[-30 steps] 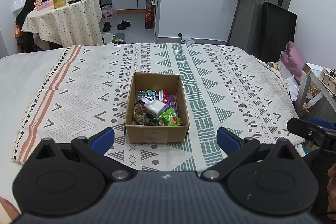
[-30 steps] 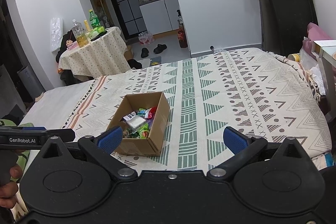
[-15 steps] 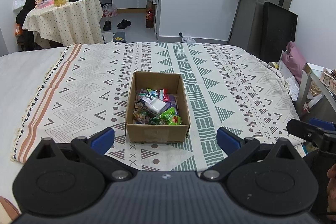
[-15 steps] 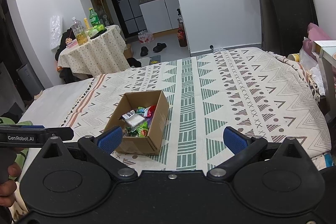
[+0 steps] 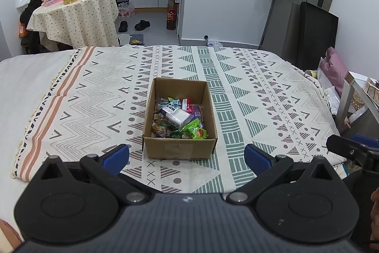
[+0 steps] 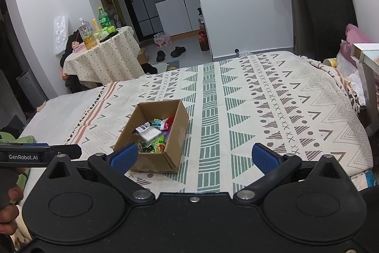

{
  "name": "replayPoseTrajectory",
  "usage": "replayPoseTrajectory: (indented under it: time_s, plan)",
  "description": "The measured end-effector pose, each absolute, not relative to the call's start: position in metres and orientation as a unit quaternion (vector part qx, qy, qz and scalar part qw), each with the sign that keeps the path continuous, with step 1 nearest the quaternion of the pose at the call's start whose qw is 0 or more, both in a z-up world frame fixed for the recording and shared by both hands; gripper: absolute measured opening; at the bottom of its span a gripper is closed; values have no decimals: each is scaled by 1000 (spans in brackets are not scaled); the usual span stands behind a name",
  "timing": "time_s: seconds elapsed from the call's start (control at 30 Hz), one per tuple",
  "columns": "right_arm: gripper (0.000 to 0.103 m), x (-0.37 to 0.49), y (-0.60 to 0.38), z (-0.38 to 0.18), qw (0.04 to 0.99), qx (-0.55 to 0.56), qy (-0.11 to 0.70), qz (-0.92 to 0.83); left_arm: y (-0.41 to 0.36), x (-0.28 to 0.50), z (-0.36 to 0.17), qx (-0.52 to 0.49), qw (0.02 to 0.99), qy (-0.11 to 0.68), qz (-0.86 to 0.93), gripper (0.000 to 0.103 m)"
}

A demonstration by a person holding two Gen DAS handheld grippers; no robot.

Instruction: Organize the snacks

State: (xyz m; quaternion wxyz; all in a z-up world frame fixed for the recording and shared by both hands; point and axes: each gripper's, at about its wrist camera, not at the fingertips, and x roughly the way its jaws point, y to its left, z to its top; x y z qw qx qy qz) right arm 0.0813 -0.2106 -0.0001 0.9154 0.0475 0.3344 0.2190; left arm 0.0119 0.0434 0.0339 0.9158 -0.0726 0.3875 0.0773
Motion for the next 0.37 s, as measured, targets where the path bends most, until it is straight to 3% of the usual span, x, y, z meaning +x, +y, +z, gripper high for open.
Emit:
replayPoseTrajectory:
  time_s: [0.37]
  plan:
    - [103, 85, -210, -4, 914, 46, 342, 213, 43, 18, 32, -72, 916, 389, 69, 103]
